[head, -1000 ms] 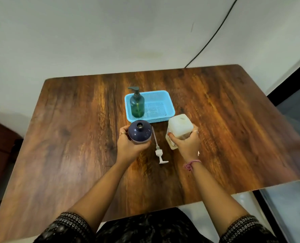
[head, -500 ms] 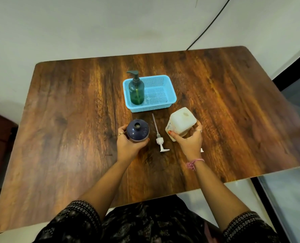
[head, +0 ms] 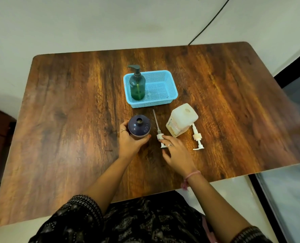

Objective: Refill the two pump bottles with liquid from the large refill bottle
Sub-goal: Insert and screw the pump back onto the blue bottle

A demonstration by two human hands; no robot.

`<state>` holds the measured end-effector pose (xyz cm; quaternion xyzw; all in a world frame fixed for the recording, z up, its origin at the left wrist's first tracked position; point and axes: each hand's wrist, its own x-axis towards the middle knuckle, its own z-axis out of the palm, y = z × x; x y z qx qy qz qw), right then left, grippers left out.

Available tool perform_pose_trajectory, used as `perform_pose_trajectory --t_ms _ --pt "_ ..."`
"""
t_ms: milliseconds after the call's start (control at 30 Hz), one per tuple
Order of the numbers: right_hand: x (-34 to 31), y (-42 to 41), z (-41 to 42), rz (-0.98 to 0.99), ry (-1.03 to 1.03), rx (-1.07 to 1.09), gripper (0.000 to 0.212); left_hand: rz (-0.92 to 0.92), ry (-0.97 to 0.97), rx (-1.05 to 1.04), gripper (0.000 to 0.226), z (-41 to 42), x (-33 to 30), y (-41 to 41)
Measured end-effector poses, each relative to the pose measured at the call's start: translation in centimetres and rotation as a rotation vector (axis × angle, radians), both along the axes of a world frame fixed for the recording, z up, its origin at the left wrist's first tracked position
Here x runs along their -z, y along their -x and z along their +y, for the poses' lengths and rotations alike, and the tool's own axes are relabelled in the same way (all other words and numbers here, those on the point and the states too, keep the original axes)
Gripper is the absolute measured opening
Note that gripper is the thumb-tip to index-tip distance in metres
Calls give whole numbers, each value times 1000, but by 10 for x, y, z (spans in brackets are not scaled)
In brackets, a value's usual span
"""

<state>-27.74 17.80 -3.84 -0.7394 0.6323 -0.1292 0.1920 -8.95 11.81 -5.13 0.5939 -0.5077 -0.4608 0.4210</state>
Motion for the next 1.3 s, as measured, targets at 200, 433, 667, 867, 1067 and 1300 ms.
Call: perform_pose_trajectory --t_ms 200,433,667,867,1067,1300 --pt "0 -9 -36 291 -107 -265 43 -20 32 31 91 2 0 0" --pt "-7 -6 -44 232 -108 -298 44 -94 41 23 76 1 -1 -1" --pt "-46 -3 -43 44 52 -301 29 -63 29 -29 76 6 -10 4" --pt "-87 12 -58 -187 148 -241 23 4 31 -23 86 -3 -33 10" --pt "-150 37 -90 -477 284 -76 29 54 87 -20 82 -21 -80 32" --pt "-239 67 -146 -732 390 -43 29 60 172 -60 66 -57 -132 64"
